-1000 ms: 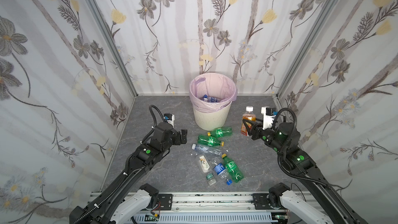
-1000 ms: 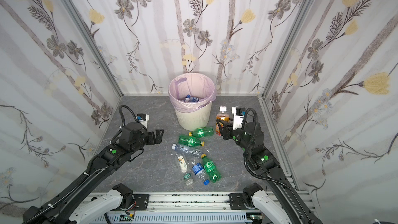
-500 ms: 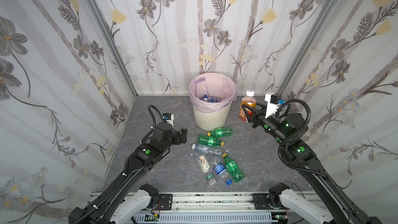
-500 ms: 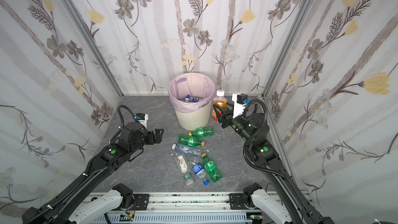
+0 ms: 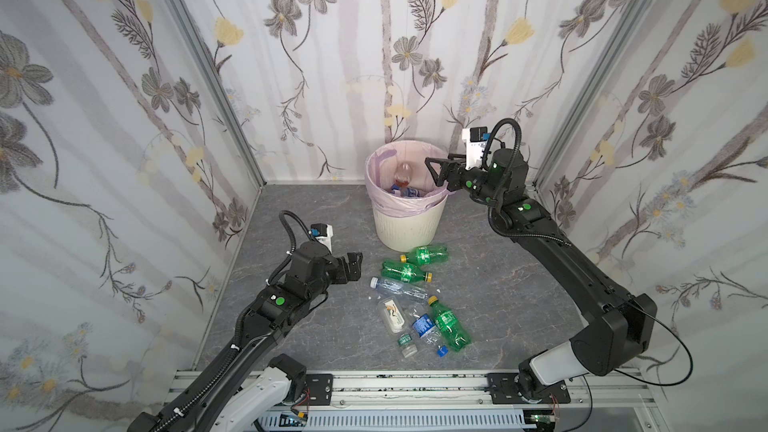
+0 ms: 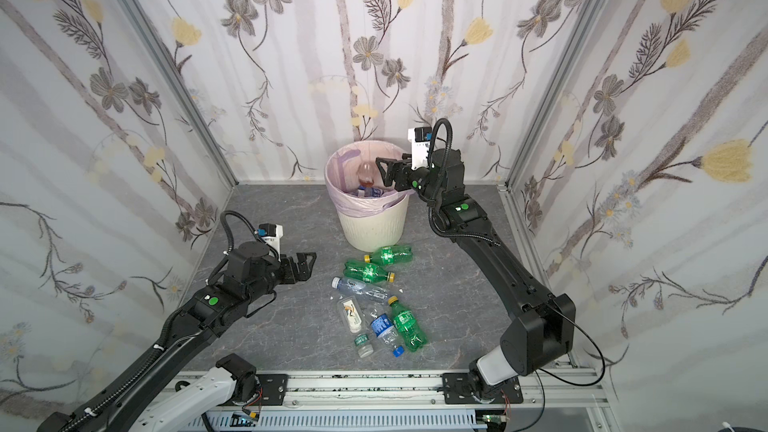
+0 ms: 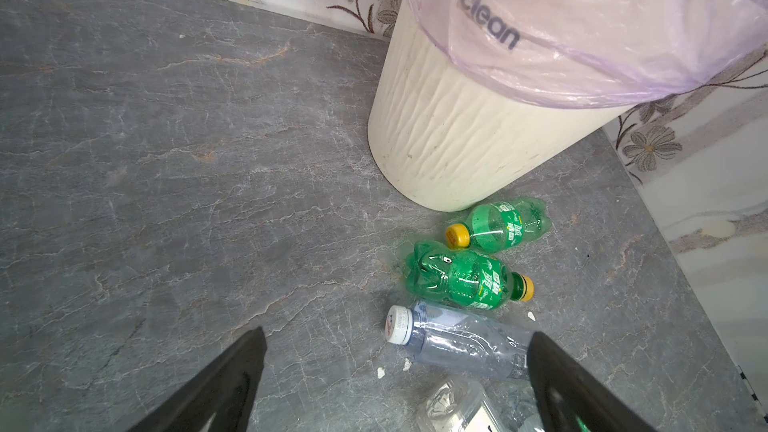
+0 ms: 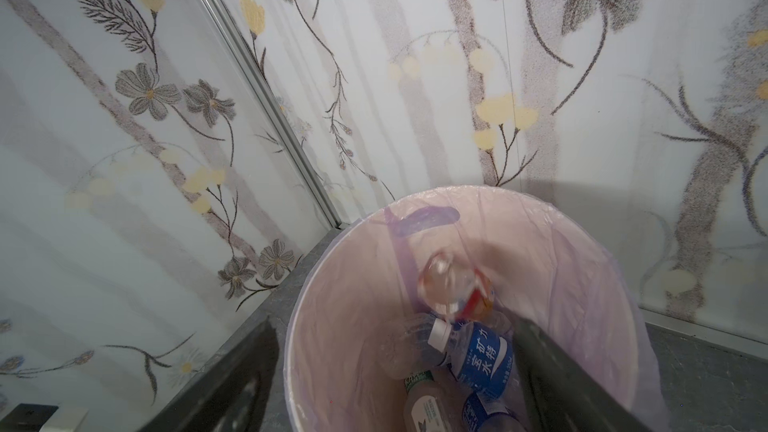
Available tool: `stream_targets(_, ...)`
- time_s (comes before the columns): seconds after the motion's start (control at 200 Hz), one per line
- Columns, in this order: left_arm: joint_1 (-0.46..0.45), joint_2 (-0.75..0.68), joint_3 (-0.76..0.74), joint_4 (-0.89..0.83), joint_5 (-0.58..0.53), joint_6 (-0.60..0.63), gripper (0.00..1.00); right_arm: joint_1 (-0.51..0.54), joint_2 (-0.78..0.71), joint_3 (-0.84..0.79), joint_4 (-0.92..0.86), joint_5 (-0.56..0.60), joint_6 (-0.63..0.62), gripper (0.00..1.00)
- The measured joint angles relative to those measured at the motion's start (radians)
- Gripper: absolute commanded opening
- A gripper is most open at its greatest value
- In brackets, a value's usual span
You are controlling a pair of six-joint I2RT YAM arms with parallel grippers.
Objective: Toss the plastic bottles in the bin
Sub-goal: 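Draw the right gripper back while the left gripper reaches toward the clear flat bottle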
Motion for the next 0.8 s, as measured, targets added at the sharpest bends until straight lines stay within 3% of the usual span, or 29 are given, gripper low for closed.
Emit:
stream_targets(0.455, 0.000, 0.046, -0.004, 0.000, 0.040, -0.071, 1.00, -0.021, -0.293, -0.294, -0.016, 0.011, -0.048, 0.89)
stream_targets(0.799, -0.029, 0.038, -0.058, -0.006, 0.088, -0.169, 0.99, -0.047, -0.485, -0.516, -0.050, 0.094, -0.058, 0.92)
